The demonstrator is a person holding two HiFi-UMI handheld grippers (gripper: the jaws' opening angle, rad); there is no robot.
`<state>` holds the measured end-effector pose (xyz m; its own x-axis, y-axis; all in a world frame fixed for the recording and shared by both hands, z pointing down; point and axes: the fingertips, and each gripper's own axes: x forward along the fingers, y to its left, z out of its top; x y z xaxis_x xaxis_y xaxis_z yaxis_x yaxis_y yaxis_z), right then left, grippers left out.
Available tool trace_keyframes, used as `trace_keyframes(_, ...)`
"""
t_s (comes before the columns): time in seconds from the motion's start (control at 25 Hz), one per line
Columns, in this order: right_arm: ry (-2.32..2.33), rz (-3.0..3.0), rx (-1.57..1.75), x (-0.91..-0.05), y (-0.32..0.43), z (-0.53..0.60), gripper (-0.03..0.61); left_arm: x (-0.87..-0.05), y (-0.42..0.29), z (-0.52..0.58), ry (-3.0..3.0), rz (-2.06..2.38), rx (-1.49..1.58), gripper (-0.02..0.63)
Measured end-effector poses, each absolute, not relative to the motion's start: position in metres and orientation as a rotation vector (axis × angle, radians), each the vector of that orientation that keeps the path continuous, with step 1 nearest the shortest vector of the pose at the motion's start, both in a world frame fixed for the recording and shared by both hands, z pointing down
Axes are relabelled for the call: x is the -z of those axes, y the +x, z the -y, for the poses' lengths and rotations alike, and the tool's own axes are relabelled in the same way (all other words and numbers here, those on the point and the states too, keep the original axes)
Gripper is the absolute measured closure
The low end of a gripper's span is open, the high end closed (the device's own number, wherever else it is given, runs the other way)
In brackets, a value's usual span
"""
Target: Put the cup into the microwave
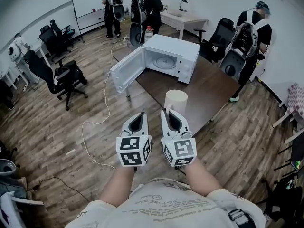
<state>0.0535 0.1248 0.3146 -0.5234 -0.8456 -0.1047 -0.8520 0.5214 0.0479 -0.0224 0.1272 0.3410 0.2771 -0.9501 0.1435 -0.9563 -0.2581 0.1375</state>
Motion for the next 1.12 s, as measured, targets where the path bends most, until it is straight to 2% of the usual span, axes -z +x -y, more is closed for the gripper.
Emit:
trace_keyframes(0.44, -1.562, -2.627, -0.144, -0.323, -0.019, -0.142, 0.541, -0.359, -0.098, -0.137, 2.383, 1.701, -0.072, 0.604)
trace_keyframes(1.12, -1.551, -2.648, -0.122, -0.338, -0.055, -0.084, 0.541, -0.38, -0.137, -0.094, 2.371, 1.656, -0.096, 0.604)
